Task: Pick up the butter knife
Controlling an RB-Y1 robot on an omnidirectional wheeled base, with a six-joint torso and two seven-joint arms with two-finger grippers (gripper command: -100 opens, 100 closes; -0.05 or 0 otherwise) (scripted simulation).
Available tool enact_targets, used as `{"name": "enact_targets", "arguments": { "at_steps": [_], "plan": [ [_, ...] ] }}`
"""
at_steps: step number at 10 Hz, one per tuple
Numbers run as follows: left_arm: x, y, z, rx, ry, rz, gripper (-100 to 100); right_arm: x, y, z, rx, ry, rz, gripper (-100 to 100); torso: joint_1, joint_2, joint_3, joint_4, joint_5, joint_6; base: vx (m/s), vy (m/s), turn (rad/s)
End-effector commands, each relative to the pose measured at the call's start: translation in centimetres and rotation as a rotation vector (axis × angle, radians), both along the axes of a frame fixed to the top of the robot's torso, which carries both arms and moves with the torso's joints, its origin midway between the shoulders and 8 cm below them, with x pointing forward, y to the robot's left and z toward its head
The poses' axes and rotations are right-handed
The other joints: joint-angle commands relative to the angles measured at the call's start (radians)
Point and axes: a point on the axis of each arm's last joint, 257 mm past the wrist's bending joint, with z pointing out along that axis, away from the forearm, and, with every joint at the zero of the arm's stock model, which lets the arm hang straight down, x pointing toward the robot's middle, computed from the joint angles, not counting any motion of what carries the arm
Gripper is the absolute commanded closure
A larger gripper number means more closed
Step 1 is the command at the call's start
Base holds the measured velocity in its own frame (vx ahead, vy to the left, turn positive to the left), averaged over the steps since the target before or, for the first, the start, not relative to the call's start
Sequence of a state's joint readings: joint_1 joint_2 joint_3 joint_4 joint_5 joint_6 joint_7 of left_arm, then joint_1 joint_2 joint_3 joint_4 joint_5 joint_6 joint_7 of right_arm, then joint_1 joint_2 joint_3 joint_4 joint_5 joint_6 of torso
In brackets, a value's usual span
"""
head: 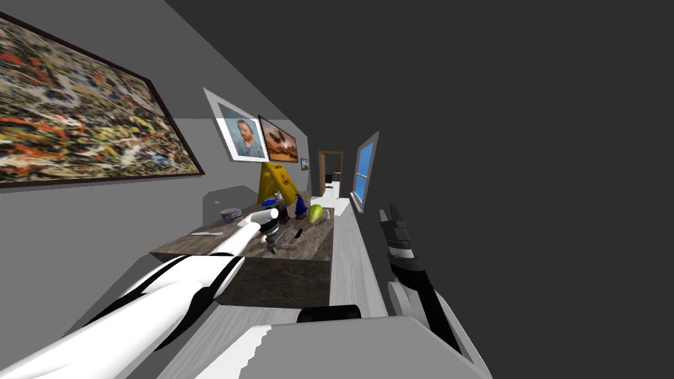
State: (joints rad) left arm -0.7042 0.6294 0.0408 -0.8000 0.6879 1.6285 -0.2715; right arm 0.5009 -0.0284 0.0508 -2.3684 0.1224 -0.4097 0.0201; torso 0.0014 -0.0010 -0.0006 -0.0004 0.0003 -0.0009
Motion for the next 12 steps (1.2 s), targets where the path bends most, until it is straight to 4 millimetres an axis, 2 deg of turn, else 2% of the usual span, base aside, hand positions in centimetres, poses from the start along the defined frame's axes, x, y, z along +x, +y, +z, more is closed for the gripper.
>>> {"name": "enact_targets", "arguments": {
  "at_steps": [1, 2, 3, 7, 8, 9, 10, 11, 12],
  "plan": [
    [-0.1, -0.3, -1.1, 0.0, -0.002, 0.003, -100, 0.0, 0.0, 0.0, 0.0, 0.0, 0.0, 0, 0.0, 0.0, 0.0, 0.0, 0.0, 0.0, 0.001, 0.024, -0.021],
    [0.0, -0.2, -0.7, -0.001, 0.002, 0.003, -100, 0.0, 0.0, 0.0, 0.0, 0.0, 0.0, 0, 0.0, 0.0, 0.0, 0.0, 0.0, 0.0, 0.001, 0.011, -0.007],
    [0.1, -0.2, -0.8, 0.0, -0.001, 0.002, 100, 0.0, 0.0, 0.0, 0.0, 0.0, 0.0, 0, 0.0, 0.0, 0.0, 0.0, 0.0, 0.0, 0.0, 0.0, 0.0],
    [0.1, -0.2, -0.8, -0.001, -0.002, 0.002, 100, 0.0, 0.0, 0.0, 0.0, 0.0, 0.0, 0, 0.0, -0.002, -0.001, -0.001, 0.0, 0.0, 0.0, 0.0, 0.0],
    [0.1, -0.2, -0.8, -0.001, -0.001, 0.002, 0, 0.0, 0.0, 0.0, 0.0, 0.0, 0.0, 0, 0.0, -0.002, -0.002, -0.001, 0.0, 0.0, 0.0, 0.0, 0.0],
    [0.1, 0.2, 0.4, 0.001, -0.002, -0.001, 100, 0.0, 0.0, 0.0, 0.0, 0.0, 0.0, 0, 0.0, -0.002, -0.002, -0.001, 0.0, 0.0, 0.001, -0.014, 0.027],
    [0.2, 0.3, 0.9, 0.001, -0.002, -0.002, 100, 0.0, 0.0, 0.0, 0.0, 0.0, 0.0, 0, -0.001, -0.002, -0.001, 0.0, 0.0, 0.0, 0.003, -0.023, 0.03],
    [0.1, 0.3, 0.4, 0.001, -0.004, -0.001, 100, 0.0, 0.0, 0.0, 0.0, 0.0, 0.0, 0, -0.002, -0.002, -0.001, 0.0, 0.0, 0.0, 0.002, -0.009, 0.009],
    [0.1, 0.3, 0.5, 0.001, -0.002, -0.001, 0, 0.0, 0.0, 0.0, 0.0, 0.0, 0.0, 0, -0.001, -0.002, -0.001, -0.001, 0.0, 0.001, 0.0, 0.0, 0.0]
  ]
}}
